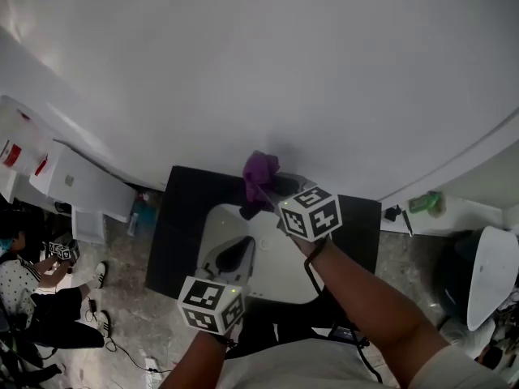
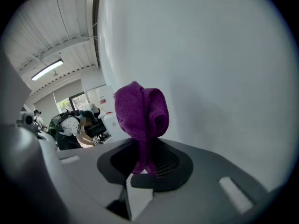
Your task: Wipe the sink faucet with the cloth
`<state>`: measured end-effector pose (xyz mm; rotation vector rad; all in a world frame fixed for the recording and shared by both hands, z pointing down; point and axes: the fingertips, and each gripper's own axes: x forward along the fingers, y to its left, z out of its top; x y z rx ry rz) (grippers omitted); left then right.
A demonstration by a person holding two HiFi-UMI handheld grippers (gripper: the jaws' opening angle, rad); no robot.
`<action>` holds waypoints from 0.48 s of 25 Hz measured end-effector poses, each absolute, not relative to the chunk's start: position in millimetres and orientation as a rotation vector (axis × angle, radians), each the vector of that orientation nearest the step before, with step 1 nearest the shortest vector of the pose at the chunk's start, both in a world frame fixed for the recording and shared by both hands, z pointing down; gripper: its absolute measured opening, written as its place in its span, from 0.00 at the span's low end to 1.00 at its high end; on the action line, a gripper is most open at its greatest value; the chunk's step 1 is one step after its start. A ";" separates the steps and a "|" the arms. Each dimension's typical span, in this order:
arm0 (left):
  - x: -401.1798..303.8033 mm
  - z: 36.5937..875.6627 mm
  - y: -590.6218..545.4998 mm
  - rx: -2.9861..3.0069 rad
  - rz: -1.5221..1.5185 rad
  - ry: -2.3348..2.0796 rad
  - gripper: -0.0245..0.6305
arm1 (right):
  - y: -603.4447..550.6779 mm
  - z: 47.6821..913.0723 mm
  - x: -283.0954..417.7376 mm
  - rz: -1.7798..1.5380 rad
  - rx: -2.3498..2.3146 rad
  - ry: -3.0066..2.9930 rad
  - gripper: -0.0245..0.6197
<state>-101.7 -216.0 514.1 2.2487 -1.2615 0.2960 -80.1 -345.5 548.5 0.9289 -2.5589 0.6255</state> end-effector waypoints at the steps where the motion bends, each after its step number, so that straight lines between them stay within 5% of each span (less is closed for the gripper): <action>1: -103.8 518.0 -219.8 2.244 0.300 -1.256 0.05 | -352.6 562.0 -89.2 0.609 0.904 -2.527 0.15; 12: -116.9 532.9 -243.6 2.257 0.325 -1.188 0.05 | -367.3 590.2 3.3 0.604 1.159 -2.343 0.15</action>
